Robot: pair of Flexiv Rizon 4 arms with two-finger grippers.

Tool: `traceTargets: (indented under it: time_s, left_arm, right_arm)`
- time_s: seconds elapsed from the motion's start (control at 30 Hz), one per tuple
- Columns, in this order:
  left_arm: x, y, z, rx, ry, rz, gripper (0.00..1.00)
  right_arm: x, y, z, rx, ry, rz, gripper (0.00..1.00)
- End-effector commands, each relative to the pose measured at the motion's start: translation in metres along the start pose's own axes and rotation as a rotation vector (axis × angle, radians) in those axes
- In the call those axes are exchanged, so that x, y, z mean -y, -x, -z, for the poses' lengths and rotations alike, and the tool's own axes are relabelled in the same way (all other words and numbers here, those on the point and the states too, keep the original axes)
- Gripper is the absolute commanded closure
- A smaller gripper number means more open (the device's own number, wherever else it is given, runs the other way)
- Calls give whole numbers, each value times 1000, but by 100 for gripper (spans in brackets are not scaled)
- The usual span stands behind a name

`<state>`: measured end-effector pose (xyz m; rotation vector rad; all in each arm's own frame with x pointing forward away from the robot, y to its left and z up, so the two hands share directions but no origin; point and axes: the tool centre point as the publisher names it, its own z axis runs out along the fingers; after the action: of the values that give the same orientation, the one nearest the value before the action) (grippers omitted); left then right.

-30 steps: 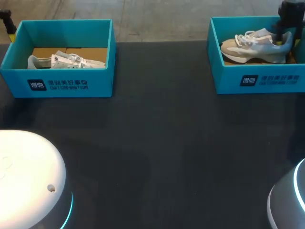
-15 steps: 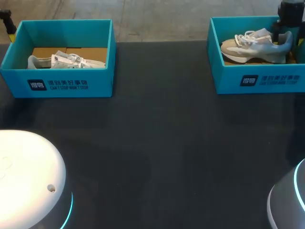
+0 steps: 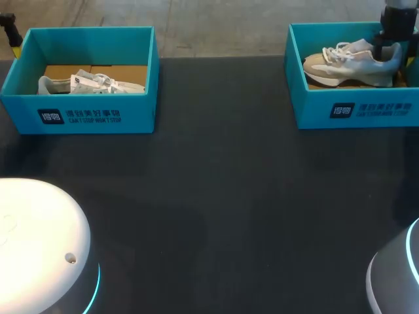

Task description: Take the shoe out of the shoebox, open the shoe tongue, remove and reinsert the insole, then place the shoe into the shoebox

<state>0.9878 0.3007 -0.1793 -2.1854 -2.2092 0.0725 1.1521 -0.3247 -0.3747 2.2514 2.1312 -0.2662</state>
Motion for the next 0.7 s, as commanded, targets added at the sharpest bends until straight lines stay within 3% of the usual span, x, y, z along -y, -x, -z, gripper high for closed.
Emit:
traceTargets:
  time_s: [0.03,0.4,0.47,0.5,0.6,0.67,0.7]
  left_arm:
    - [0,-1,0,-2,0,-1,0]
    - [0,-1,0,-2,0,-1,0]
    - [0,-1,0,-2,0,-1,0]
    - [0,-1,0,-2,0,-1,0]
    - [0,-1,0,-2,0,-1,0]
    - [0,-1,0,-2,0,-1,0]
    - [0,-1,0,-2,0,-1,0]
  right_arm:
    - [-13,0,-5,-6,-41,2,10]
    - [-12,-3,-11,-30,-51,-1,31]
    - [-12,-3,-12,-34,-54,-2,40]
    - [-12,-4,-12,-35,-55,-2,50]
    - [-11,-6,-13,-38,-57,-1,57]
    - [-10,-7,-14,-39,-59,-1,53]
    - [-10,-7,-14,-40,-60,-1,18]
